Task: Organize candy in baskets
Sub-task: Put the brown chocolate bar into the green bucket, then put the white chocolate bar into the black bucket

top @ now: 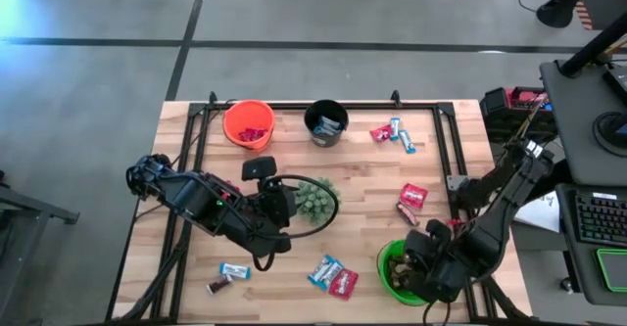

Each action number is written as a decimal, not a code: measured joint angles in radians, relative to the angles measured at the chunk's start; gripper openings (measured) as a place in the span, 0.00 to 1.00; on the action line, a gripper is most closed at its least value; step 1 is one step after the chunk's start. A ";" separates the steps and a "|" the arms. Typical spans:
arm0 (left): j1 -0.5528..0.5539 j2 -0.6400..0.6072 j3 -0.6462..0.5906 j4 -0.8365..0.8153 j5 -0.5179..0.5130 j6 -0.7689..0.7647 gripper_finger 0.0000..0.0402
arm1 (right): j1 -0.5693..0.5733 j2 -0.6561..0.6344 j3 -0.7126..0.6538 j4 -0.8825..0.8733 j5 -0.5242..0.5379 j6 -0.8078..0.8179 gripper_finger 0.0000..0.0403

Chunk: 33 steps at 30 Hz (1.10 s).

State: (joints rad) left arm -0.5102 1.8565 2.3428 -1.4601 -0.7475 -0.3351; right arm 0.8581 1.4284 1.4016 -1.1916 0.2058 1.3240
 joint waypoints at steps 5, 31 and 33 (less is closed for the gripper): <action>0.000 0.000 0.000 0.000 0.000 0.000 0.32 | 0.004 0.000 -0.081 0.021 -0.057 0.046 0.07; 0.004 -0.001 -0.002 -0.110 0.003 -0.121 0.36 | -0.013 0.000 -0.115 0.090 -0.042 -0.022 0.43; 0.005 -0.002 0.002 -0.110 0.011 -0.125 0.39 | -0.028 0.000 -0.115 0.089 -0.017 -0.031 0.44</action>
State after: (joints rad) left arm -0.5056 1.8545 2.3451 -1.5700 -0.7366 -0.4601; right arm 0.8298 1.4288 1.2865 -1.1022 0.1884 1.2926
